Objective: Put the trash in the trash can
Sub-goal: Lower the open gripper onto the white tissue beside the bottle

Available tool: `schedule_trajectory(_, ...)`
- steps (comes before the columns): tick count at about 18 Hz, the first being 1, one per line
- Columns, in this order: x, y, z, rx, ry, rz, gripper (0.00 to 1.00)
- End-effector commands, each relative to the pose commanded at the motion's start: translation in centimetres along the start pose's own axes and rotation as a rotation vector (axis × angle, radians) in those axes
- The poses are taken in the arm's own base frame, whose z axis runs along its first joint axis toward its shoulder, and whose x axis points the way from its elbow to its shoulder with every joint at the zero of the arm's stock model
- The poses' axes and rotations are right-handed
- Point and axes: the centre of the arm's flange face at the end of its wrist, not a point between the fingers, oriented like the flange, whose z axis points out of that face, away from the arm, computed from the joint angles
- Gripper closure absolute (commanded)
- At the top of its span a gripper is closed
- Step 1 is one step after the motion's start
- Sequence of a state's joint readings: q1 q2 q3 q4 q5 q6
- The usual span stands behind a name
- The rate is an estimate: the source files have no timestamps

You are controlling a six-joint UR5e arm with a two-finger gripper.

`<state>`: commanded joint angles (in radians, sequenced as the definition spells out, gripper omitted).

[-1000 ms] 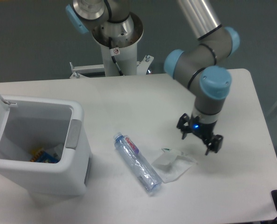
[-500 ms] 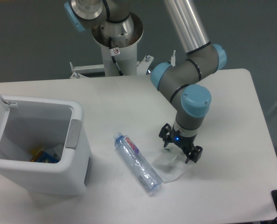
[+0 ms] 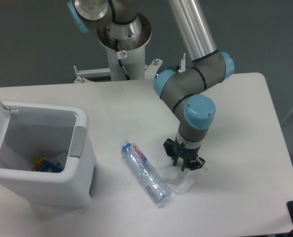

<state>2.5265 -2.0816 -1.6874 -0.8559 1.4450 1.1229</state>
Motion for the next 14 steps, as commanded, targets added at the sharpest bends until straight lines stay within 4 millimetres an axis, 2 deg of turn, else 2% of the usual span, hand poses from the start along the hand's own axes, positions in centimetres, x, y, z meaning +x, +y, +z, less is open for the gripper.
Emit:
schedule_trajectory(10,-1.1,0.4,-4.4,0.029,-0.058,-0.041,1.0)
schedule_trajectory(14,-2.2,-0.6,-6.5,0.113,-0.063,-0.147,1.0)
